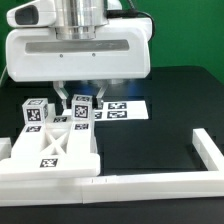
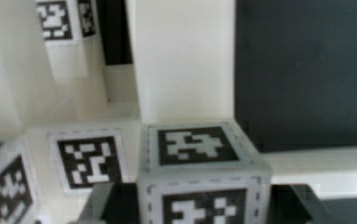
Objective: Assemble chair
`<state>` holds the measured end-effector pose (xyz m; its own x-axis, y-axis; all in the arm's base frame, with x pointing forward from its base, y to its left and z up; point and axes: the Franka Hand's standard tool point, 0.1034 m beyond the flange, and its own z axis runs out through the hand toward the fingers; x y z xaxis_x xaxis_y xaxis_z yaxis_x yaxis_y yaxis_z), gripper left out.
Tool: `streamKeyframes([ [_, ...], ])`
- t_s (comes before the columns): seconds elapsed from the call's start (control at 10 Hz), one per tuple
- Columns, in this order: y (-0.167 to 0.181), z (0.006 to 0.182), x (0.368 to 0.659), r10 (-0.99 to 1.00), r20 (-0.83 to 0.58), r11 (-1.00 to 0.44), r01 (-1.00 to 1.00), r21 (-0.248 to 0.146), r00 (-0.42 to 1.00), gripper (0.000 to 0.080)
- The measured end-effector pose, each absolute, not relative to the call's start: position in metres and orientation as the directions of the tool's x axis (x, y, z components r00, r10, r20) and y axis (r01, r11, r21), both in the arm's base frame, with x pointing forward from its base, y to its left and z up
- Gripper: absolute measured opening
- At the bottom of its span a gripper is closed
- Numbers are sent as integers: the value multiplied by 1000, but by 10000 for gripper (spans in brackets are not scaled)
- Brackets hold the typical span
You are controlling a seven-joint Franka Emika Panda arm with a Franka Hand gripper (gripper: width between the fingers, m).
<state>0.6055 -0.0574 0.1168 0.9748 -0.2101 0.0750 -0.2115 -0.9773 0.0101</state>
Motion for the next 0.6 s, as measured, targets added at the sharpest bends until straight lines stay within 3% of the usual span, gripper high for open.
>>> streamKeyframes([
  [0.3,-59,116,606,-566,78,-824,-566,-25,821,284],
  [0.6,-56,116,605,-818,37,-576,-815,-65,574,284],
])
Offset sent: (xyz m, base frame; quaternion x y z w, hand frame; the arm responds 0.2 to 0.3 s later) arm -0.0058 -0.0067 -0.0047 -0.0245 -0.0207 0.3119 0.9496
